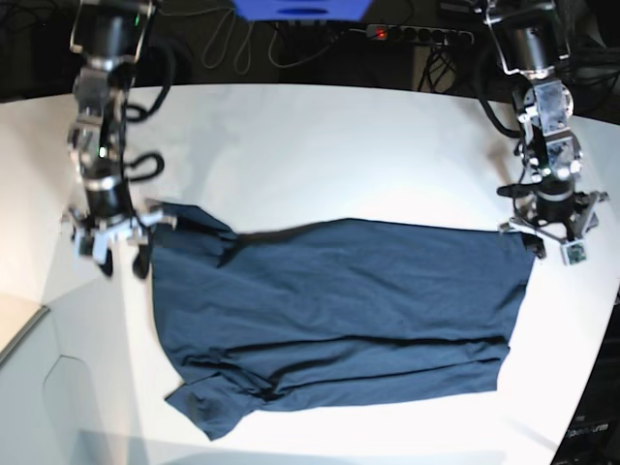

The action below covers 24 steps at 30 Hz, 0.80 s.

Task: Layout the t-shirt on the table in an organized manner, then fold the t-shirt properly
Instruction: 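Lower the shirt flat onto the table and pull it back with both grippers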

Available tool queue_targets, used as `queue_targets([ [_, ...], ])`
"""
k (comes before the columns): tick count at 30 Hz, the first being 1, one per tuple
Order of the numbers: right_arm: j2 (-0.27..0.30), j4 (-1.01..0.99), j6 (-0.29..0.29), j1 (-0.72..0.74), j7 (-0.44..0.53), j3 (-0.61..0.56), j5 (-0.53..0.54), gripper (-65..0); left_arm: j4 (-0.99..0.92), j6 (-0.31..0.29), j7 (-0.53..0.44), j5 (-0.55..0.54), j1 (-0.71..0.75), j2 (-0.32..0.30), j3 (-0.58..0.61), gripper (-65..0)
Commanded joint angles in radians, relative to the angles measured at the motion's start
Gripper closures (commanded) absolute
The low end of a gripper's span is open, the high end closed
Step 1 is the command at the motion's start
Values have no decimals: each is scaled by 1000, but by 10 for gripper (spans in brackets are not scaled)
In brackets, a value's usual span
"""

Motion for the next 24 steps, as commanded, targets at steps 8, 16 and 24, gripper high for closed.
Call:
queue_targets([
  [8,1,126,8,-188,33,0,16,-347,-190,1,-27,0,-94,-14,-11,-408],
  [16,1,125,12,-267,34,72,18,-348,-216,1,-29,0,-142,-17,-11,-423],
  [24,1,128,12,-284,40,80,18,-348,-386,1,-30,0,-211,-20,-11,-422],
])
